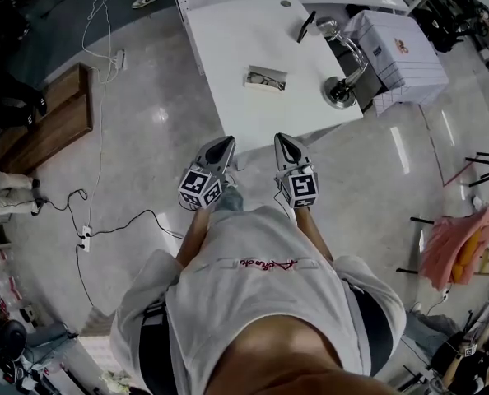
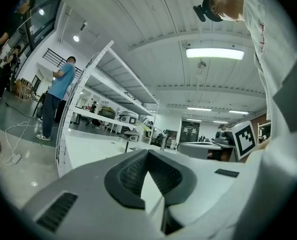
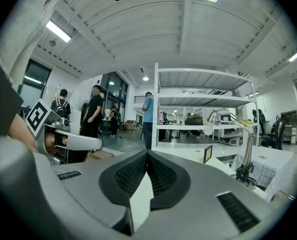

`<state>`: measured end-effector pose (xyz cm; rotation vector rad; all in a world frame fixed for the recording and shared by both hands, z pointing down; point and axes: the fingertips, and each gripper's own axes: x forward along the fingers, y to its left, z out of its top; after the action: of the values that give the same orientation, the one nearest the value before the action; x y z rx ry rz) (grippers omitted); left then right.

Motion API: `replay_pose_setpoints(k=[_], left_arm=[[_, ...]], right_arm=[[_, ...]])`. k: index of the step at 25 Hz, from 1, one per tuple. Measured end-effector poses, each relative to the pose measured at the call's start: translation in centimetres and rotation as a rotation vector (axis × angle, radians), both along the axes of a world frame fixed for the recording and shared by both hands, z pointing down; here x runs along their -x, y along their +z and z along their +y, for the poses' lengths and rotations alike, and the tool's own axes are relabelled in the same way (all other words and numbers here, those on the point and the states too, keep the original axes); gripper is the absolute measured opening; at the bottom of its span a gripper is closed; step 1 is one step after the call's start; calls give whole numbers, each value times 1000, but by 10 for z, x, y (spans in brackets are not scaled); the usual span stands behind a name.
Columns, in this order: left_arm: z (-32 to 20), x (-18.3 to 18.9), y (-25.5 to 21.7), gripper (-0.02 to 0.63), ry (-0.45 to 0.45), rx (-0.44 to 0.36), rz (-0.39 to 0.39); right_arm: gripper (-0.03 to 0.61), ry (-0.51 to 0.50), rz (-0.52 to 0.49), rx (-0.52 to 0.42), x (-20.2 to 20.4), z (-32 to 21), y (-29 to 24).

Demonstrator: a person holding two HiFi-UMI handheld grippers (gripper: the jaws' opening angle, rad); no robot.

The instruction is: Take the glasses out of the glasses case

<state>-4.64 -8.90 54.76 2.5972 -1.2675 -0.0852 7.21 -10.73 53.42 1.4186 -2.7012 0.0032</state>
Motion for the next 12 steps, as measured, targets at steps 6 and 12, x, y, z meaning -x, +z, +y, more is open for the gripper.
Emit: replay_pose_setpoints(k=[6, 12], left_arm=[[-56, 22, -4, 0, 23, -1, 6], [-102, 45, -4, 0, 46, 1, 10]], right_arm=[[-3, 27, -3, 13, 20, -54, -4], [-3, 60, -1, 16, 39, -99, -3]])
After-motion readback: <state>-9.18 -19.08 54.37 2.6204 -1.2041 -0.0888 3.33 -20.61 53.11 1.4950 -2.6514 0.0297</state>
